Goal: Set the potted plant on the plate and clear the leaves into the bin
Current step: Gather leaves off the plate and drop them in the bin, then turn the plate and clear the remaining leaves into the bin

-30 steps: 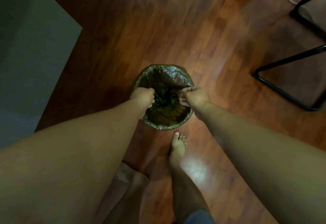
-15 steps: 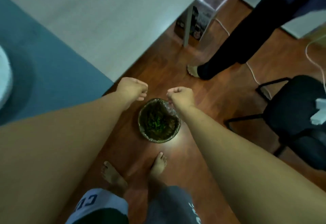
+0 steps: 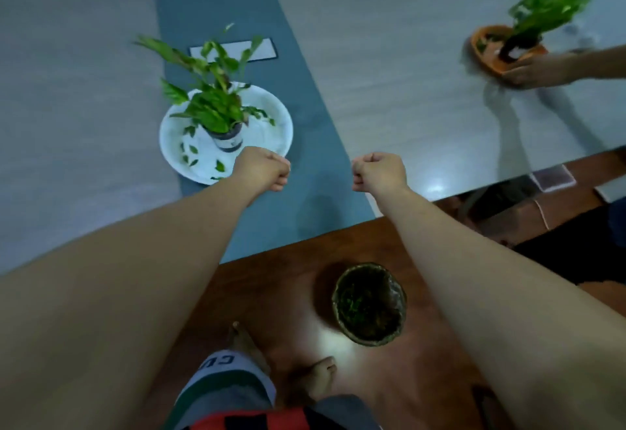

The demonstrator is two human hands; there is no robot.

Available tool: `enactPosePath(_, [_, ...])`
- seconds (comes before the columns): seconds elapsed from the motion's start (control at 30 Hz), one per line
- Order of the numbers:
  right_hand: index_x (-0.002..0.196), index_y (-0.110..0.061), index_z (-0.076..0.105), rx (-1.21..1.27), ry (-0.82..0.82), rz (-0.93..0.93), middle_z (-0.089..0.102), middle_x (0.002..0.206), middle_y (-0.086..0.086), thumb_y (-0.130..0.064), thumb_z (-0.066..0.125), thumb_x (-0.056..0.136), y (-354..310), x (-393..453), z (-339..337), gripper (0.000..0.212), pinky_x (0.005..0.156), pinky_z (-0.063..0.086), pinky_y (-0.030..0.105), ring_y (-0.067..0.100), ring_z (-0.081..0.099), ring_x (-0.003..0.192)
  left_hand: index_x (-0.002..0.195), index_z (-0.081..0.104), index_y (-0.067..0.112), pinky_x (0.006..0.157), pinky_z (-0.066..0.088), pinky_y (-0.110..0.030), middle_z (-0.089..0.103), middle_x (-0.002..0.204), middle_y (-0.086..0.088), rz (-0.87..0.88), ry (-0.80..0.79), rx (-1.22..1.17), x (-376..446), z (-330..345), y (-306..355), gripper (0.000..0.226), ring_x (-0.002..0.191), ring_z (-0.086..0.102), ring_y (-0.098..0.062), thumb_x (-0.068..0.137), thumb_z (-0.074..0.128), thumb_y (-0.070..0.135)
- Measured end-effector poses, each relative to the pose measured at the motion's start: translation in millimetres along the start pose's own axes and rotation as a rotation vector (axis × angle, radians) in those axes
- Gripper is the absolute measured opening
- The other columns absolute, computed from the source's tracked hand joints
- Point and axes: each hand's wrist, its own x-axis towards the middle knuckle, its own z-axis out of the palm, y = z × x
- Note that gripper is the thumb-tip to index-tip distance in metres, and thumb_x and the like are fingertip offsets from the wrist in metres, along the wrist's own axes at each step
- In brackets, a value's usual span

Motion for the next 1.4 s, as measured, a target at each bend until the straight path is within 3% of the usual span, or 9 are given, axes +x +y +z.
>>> enactPosePath(0.3, [0.077,-0.007,0.065,-0.184,-0.163,-0.044,0.058,0.069,0.009,-0.001,0.056,0.082,-28,13,124,0.012,0.055,0.056,0.029,0.017,0.051,0.054,0.079,0.066,0.004,0.075,0.059,-0.036,0.063,0.078,-0.016,-0.147,0.196,-0.137,32,-111,-62,0.006,0.059,0.060,-0.020,0.081,0.064,-0.001])
enactPosePath(0.5, [0.074,-0.012,0.067,-0.303,-0.131,-0.040,0.064,0.075,0.005,-0.006,0.057,0.078,-24,40,165,0.013,0.061,0.057,0.031,0.019,0.057,0.063,0.079,0.066,0.008,0.073,0.058,-0.034,0.065,0.084,-0.008,-0.154,0.273,-0.134,69,-138,-78,0.005,0.072,0.061,-0.020,0.081,0.070,0.009])
enactPosePath(0.7, [0.115,-0.012,0.065,-0.524,-0.024,-0.128,0.060,0.121,0.008,-0.014,0.060,0.078,-17,78,167,0.038,0.076,0.050,0.028,0.023,0.061,0.089,0.072,0.056,0.023,0.079,0.060,-0.040,0.069,0.092,-0.006,-0.163,0.426,-0.014,88,-138,-93,0.021,0.084,0.069,-0.030,0.072,0.076,0.017])
enactPosePath(0.8, [0.085,-0.011,0.065,-0.527,-0.018,-0.111,0.063,0.091,0.008,-0.011,0.056,0.077,-22,95,170,0.012,0.060,0.043,0.026,0.025,0.053,0.076,0.089,0.053,0.020,0.067,0.062,-0.035,0.067,0.104,-0.010,-0.199,0.515,-0.089,91,-138,-98,0.029,0.084,0.072,-0.030,0.074,0.076,0.012])
enactPosePath(0.87, [0.069,-0.013,0.058,-0.522,-0.041,-0.082,0.056,0.070,0.005,-0.007,0.053,0.078,-28,106,171,0.011,0.054,0.047,0.030,0.029,0.051,0.071,0.101,0.050,0.019,0.051,0.058,-0.023,0.064,0.107,-0.010,-0.204,0.544,-0.197,93,-136,-98,0.039,0.085,0.071,-0.028,0.076,0.078,0.008])
enactPosePath(1.0, [0.076,-0.018,0.065,-0.441,-0.031,-0.034,0.071,0.089,0.010,-0.003,0.053,0.074,-21,123,170,0.019,0.079,0.060,0.048,0.036,0.070,0.087,0.125,0.051,0.012,0.062,0.060,-0.028,0.064,0.094,-0.005,-0.198,0.552,-0.225,97,-137,-99,0.052,0.085,0.069,-0.025,0.080,0.075,0.007])
enactPosePath(1.1, [0.080,-0.025,0.063,-0.387,-0.031,-0.018,0.071,0.093,0.002,-0.007,0.057,0.075,-14,133,170,0.020,0.080,0.061,0.044,0.029,0.070,0.089,0.108,0.061,0.006,0.074,0.062,-0.037,0.069,0.105,-0.014,-0.262,0.531,-0.280,104,-138,-99,0.028,0.086,0.073,-0.028,0.083,0.073,0.004])
enactPosePath(1.23, [0.103,-0.016,0.069,-0.338,-0.007,-0.035,0.068,0.096,-0.001,-0.006,0.051,0.084,-22,138,173,0.028,0.078,0.053,0.028,0.019,0.063,0.088,0.097,0.060,0.003,0.069,0.063,-0.033,0.069,0.103,-0.017,-0.285,0.396,-0.402,93,-127,-104,0.019,0.082,0.073,-0.025,0.083,0.074,0.004])
enactPosePath(1.4, [0.084,-0.009,0.064,-0.307,-0.004,0.011,0.060,0.077,0.004,-0.014,0.050,0.074,-15,116,165,0.018,0.055,0.045,0.026,0.024,0.055,0.069,0.102,0.060,0.004,0.065,0.063,-0.038,0.071,0.090,-0.019,-0.313,0.355,-0.356,92,-119,-102,0.026,0.074,0.072,-0.029,0.090,0.066,0.027])
